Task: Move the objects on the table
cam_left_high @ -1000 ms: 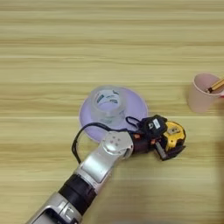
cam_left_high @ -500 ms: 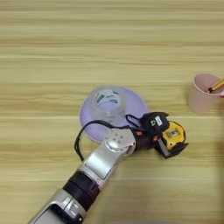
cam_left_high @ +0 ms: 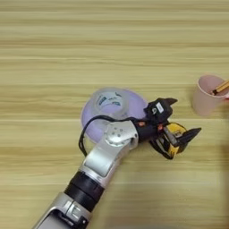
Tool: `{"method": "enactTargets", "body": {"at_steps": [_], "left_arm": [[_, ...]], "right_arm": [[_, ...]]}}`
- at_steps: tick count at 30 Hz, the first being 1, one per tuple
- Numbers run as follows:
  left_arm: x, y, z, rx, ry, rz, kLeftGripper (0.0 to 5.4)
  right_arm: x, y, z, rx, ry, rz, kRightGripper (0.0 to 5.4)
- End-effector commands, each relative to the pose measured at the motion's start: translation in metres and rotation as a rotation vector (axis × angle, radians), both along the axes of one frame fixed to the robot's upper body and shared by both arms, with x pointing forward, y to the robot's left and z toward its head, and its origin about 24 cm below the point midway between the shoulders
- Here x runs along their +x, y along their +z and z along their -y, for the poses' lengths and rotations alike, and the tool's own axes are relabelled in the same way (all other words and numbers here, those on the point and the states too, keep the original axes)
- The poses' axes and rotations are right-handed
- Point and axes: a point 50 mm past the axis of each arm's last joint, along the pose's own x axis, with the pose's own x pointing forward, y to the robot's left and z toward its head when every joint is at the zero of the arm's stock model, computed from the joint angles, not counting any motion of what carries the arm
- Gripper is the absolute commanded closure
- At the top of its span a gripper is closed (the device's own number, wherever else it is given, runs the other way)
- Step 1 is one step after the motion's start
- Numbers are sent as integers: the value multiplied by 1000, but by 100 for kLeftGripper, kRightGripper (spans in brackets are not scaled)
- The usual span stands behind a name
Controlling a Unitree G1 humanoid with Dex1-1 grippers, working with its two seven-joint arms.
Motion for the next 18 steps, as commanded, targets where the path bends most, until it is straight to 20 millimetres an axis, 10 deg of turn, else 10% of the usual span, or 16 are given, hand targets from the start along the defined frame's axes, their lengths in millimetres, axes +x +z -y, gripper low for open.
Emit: {"method": "enactTargets", "body": {"at_steps": [1, 18], "left_arm": [[7, 17, -3, -90, 45, -1, 1], [107, 75, -120, -222, 820, 251, 1]], "right_arm": [[-2, -1, 2, -5, -4, -16, 0], [-14, -11, -3, 5, 55, -68, 0]]}}
